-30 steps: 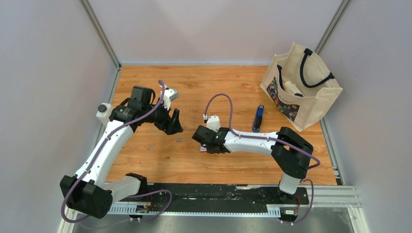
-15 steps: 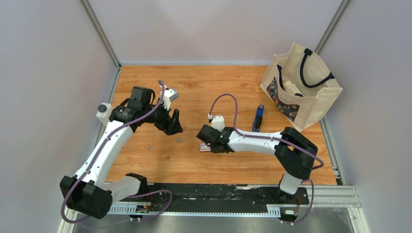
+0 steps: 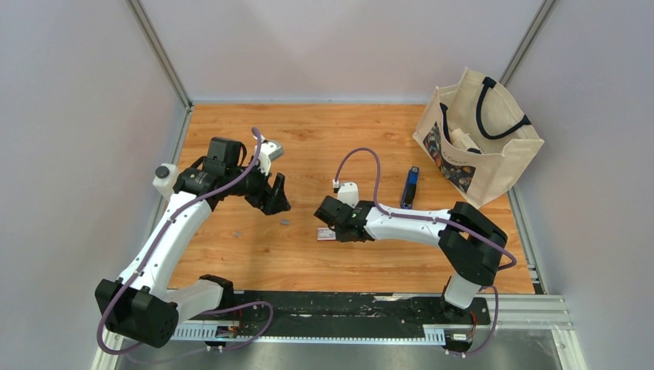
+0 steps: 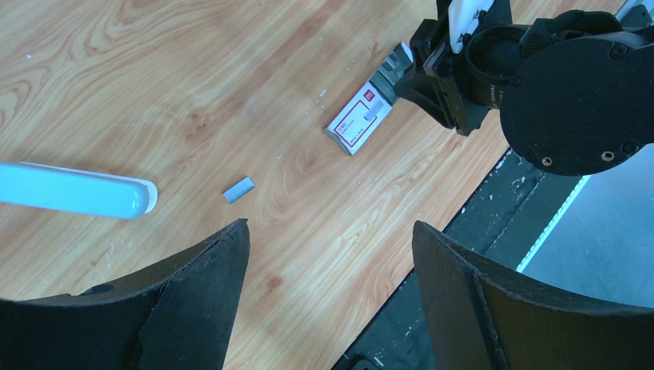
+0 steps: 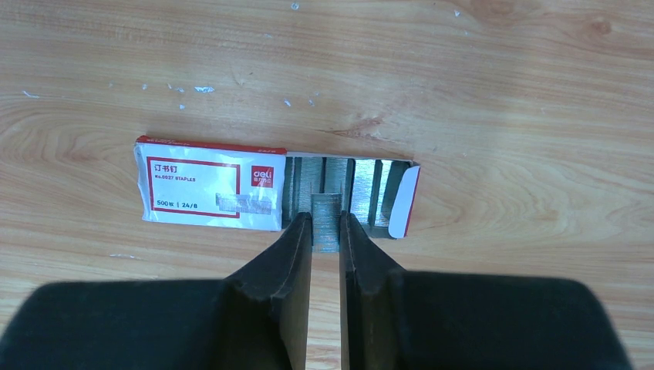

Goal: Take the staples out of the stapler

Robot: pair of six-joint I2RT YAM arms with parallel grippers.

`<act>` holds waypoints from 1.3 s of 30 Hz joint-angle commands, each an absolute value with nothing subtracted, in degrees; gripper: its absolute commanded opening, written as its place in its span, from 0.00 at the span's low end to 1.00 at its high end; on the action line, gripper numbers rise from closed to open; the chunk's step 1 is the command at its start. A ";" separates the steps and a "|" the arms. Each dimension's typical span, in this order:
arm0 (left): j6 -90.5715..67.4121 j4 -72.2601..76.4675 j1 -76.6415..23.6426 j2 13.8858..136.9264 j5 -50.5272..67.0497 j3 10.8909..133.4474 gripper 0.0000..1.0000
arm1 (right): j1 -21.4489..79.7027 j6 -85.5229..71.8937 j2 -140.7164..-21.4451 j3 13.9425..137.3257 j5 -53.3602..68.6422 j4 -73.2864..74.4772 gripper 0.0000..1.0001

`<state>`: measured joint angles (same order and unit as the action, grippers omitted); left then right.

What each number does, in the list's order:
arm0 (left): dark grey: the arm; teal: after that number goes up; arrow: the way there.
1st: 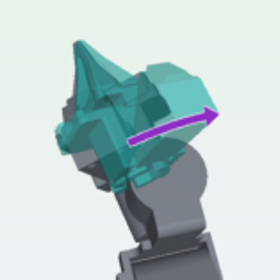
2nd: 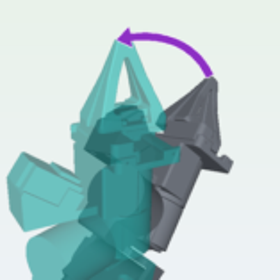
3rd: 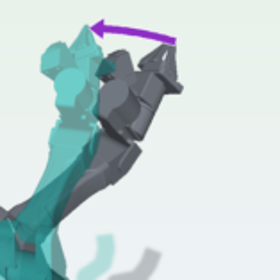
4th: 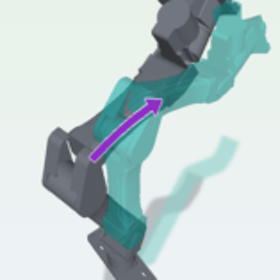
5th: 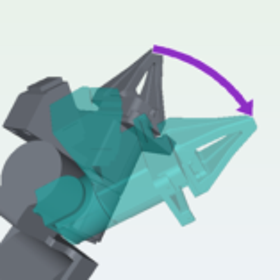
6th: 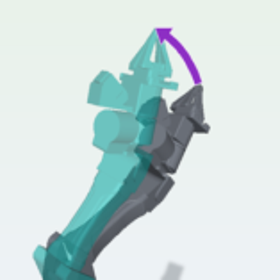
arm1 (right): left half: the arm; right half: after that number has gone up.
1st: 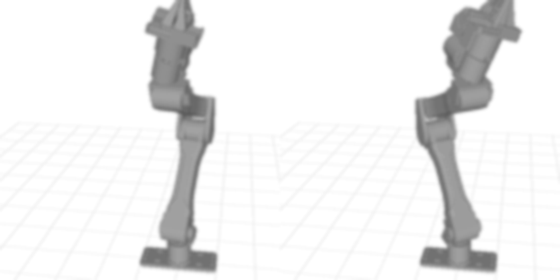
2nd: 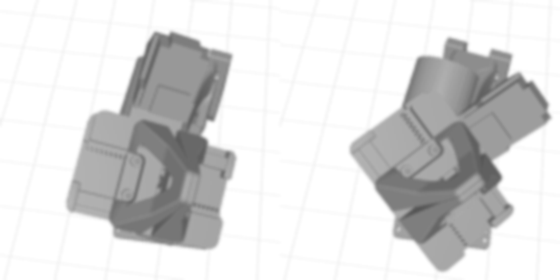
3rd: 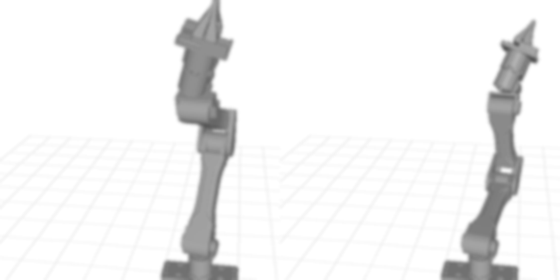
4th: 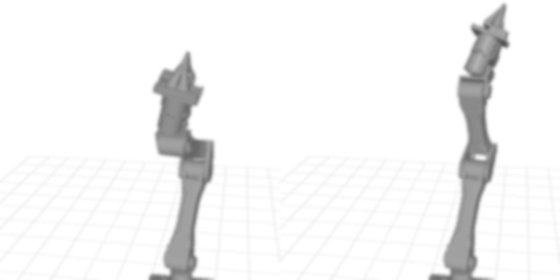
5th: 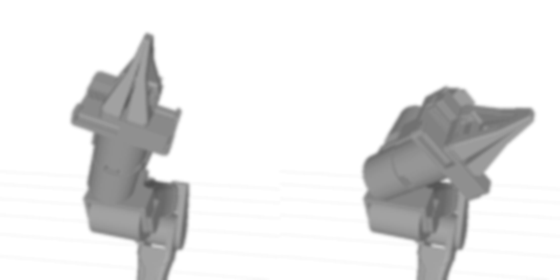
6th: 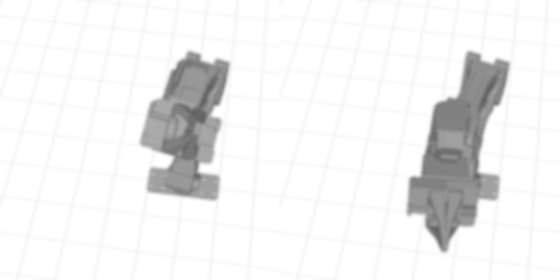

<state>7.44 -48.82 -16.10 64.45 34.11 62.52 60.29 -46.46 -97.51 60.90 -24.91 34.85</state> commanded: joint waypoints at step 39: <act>7.82 -47.29 -15.82 62.84 35.95 62.05 0.86 | 58.97 -44.47 -100.02 63.72 -23.12 32.96 0.02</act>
<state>7.44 -48.58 -16.10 64.07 34.92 62.50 59.29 -45.10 -99.42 61.80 -22.87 34.81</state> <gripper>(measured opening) 0.855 0.175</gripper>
